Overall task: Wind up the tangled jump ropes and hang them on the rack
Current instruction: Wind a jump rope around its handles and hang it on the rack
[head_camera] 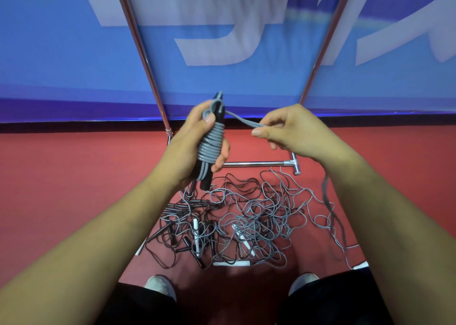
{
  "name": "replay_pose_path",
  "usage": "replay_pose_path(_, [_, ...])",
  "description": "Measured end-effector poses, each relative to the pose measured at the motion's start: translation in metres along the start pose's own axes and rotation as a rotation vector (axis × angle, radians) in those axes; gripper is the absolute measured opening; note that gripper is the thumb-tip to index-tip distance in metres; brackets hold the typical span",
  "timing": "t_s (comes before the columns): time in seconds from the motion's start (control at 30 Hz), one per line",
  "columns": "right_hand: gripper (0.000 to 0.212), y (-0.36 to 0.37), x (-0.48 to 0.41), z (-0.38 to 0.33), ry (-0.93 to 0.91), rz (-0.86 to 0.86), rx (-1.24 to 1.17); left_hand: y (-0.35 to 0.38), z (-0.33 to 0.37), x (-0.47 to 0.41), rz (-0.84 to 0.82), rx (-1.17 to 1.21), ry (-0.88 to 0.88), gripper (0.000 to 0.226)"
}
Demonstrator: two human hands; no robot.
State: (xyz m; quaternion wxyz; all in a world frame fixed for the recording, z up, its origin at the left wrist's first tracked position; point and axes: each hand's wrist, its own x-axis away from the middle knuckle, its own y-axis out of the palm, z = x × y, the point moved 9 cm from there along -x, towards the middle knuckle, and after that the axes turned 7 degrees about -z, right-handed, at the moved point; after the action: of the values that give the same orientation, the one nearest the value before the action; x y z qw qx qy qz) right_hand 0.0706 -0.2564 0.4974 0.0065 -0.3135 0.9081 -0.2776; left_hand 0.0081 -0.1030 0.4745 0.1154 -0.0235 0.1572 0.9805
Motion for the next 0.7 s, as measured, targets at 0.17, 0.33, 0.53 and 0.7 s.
replay_pose_path(0.17, [0.021, -0.001, 0.002, 0.001, 0.024, -0.032, -0.055, -0.008, 0.002, 0.001, -0.003, 0.054, 0.012, 0.031])
replay_pose_path(0.33, [0.011, 0.006, 0.005, -0.006, 0.014, -0.075, -0.026, -0.02, -0.007, 0.0, 0.102, 0.251, -0.088, 0.026])
replay_pose_path(0.53, [0.007, 0.004, 0.007, -0.015, -0.036, -0.043, 0.111, -0.038, -0.011, 0.0, 0.171, 0.248, -0.12, 0.021])
replay_pose_path(0.7, [0.011, -0.006, 0.01, -0.026, -0.094, 0.023, 0.182, -0.044, -0.008, 0.0, 0.205, 0.041, -0.144, 0.01])
